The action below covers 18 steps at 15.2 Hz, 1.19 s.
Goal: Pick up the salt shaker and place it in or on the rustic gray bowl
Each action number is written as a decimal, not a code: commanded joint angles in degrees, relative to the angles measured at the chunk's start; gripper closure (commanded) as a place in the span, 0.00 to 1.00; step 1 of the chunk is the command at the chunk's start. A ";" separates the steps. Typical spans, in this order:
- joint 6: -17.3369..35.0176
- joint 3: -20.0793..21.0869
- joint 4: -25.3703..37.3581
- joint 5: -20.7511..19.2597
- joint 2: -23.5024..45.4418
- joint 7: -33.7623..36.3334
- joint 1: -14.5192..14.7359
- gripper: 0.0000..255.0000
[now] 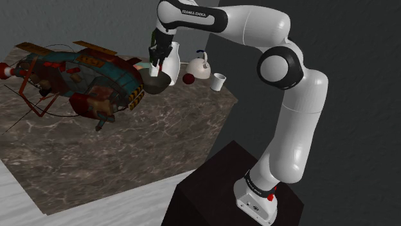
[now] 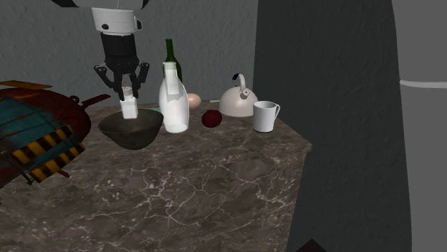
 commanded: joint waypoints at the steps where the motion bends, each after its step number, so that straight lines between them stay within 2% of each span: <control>1: 0.01 0.00 -0.01 0.00 -0.01 0.00 0.00 0.00; 6: 0.01 0.00 -0.01 0.00 -0.01 0.00 0.00 0.00; 10: -6.98 -0.06 6.43 -0.09 -0.56 0.10 -0.10 0.00; 18: -6.98 -0.06 6.43 -0.08 -0.56 0.10 -0.09 0.00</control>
